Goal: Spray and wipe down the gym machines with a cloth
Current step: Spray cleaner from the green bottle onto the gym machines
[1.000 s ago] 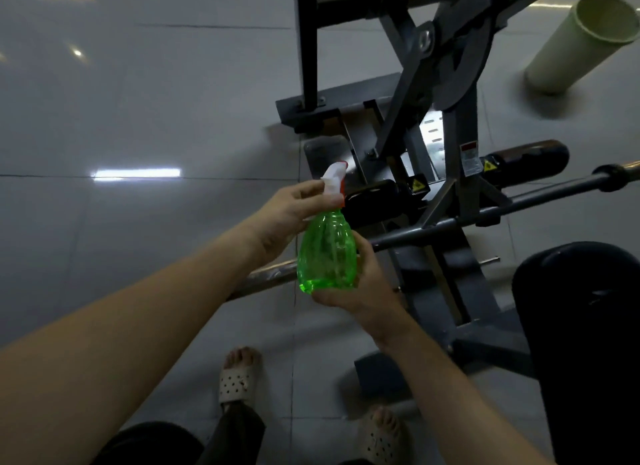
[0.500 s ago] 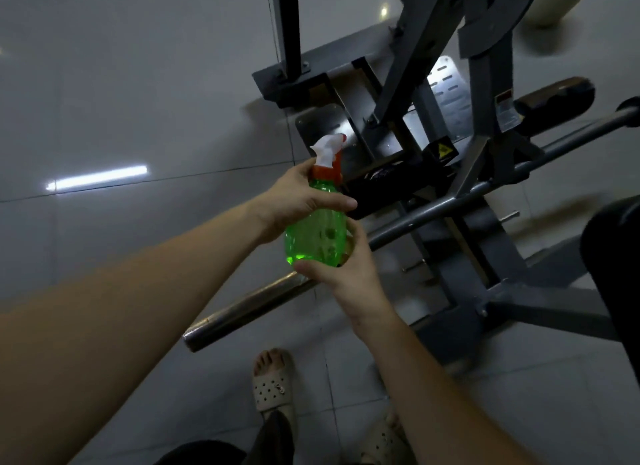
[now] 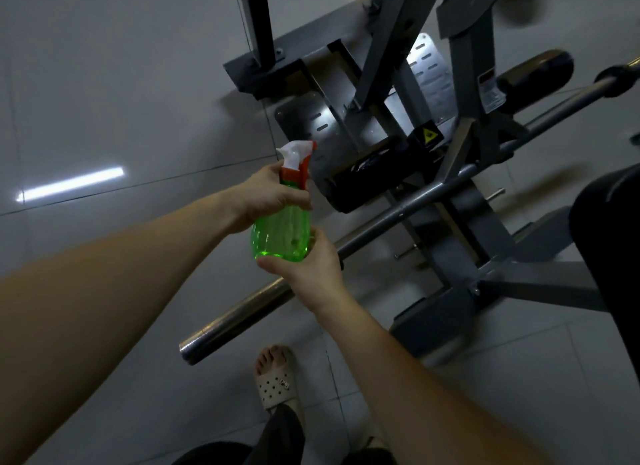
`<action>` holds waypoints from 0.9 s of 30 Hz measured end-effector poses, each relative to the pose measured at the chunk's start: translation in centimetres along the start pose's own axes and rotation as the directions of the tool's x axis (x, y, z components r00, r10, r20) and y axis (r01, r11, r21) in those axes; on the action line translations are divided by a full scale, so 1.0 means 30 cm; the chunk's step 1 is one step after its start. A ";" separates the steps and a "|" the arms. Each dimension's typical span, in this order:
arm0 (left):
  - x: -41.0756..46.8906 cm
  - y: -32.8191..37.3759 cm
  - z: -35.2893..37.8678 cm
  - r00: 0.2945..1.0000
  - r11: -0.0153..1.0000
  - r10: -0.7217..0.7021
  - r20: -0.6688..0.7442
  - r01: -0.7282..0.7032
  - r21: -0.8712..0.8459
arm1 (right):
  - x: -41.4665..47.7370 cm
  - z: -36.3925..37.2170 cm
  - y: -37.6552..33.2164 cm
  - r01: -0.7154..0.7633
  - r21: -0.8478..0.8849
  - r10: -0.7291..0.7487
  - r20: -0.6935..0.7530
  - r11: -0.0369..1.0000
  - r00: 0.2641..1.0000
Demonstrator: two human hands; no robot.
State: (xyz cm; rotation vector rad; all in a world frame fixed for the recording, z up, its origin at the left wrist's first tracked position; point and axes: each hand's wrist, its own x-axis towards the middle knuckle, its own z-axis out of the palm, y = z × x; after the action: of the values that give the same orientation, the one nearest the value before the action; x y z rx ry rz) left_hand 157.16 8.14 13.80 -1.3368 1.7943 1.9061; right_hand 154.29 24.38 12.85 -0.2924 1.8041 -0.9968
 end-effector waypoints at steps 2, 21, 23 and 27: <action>0.001 -0.018 -0.005 1.000 1.000 -0.012 0.013 0.012 0.014 | -0.001 0.019 0.013 -0.018 -0.002 0.018 -0.001 1.000 1.000; -0.105 -0.100 0.062 0.999 0.999 -0.004 0.049 0.006 -0.042 | -0.107 -0.050 0.092 -0.030 0.008 0.029 0.106 1.000 0.994; -0.106 -0.104 0.103 0.998 0.999 0.020 0.062 -0.017 -0.050 | -0.117 -0.114 0.108 -0.020 0.003 0.019 0.121 1.000 0.992; -0.110 -0.093 0.202 0.992 0.992 0.106 0.068 -0.100 -0.081 | -0.131 -0.216 0.140 -0.005 -0.018 0.008 0.148 1.000 0.989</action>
State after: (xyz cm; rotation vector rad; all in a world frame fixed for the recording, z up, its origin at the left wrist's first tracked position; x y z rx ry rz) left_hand 158.13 15.51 13.30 -1.2037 1.8049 2.0689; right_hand 151.55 32.59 13.27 -0.3615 1.6791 -0.9307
